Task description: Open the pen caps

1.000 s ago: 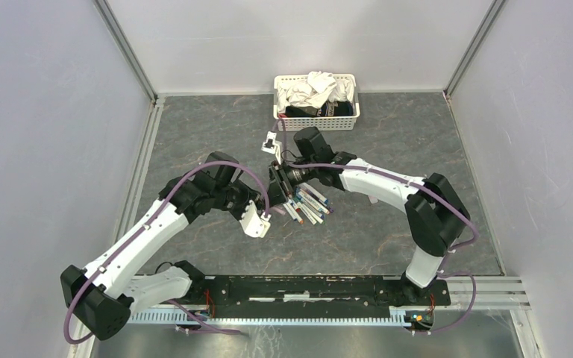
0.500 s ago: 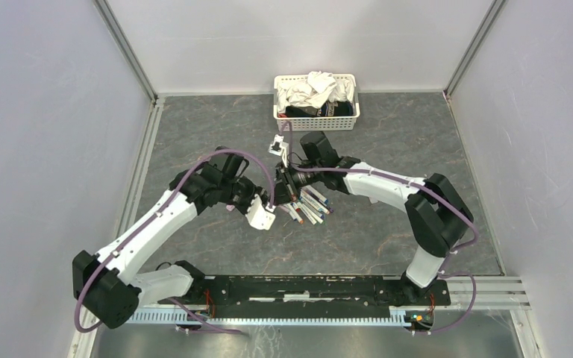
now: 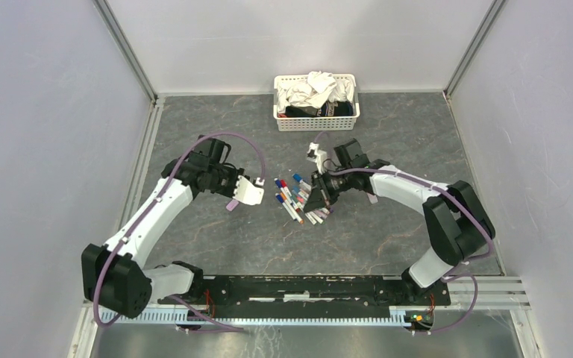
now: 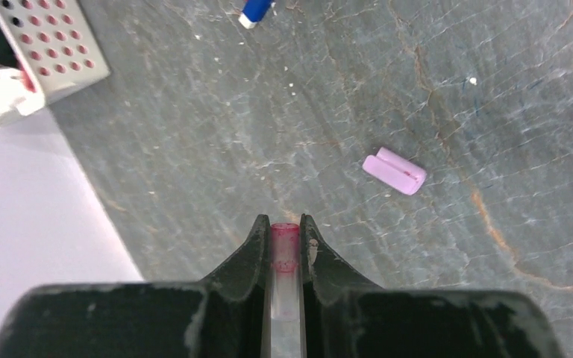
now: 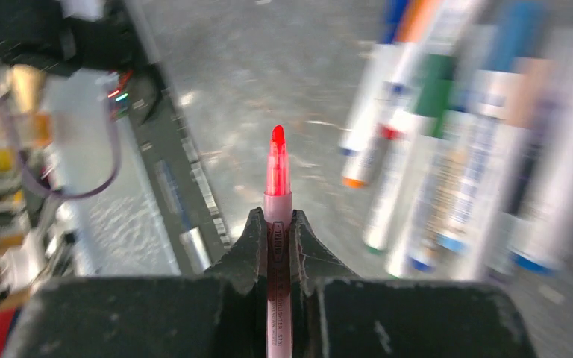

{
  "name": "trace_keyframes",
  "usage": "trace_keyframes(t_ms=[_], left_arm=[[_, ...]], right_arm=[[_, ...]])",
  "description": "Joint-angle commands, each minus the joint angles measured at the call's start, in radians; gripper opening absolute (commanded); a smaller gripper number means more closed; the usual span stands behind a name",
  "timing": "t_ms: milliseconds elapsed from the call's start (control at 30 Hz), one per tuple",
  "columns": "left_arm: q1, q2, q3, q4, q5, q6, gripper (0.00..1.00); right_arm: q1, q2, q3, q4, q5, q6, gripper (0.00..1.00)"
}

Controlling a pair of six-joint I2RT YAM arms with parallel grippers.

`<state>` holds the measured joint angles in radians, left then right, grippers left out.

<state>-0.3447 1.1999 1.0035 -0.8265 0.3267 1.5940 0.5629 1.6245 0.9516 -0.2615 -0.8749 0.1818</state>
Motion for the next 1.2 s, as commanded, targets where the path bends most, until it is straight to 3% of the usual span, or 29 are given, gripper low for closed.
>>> trace_keyframes(t_ms=[0,100,333,900,1167], left_arm=[[-0.008,0.090,0.046,0.024,0.022,-0.220,0.02],[-0.019,0.148,0.022,0.086,0.024,-0.346,0.02],[-0.045,0.240,-0.071,0.255,-0.002,-0.460,0.02],[-0.045,0.401,-0.127,0.421,-0.144,-0.495,0.10],[-0.044,0.404,-0.118,0.427,-0.147,-0.513,0.31]], right_arm=[[-0.114,-0.056,0.053,-0.081,0.305,-0.052,0.00],[-0.152,-0.054,0.047,-0.099,0.568,-0.045,0.00],[-0.167,-0.036,-0.006,-0.034,0.822,-0.020,0.00],[-0.188,0.046,-0.046,0.028,0.878,-0.023,0.06],[-0.197,0.027,-0.065,0.003,0.954,-0.026,0.11]])
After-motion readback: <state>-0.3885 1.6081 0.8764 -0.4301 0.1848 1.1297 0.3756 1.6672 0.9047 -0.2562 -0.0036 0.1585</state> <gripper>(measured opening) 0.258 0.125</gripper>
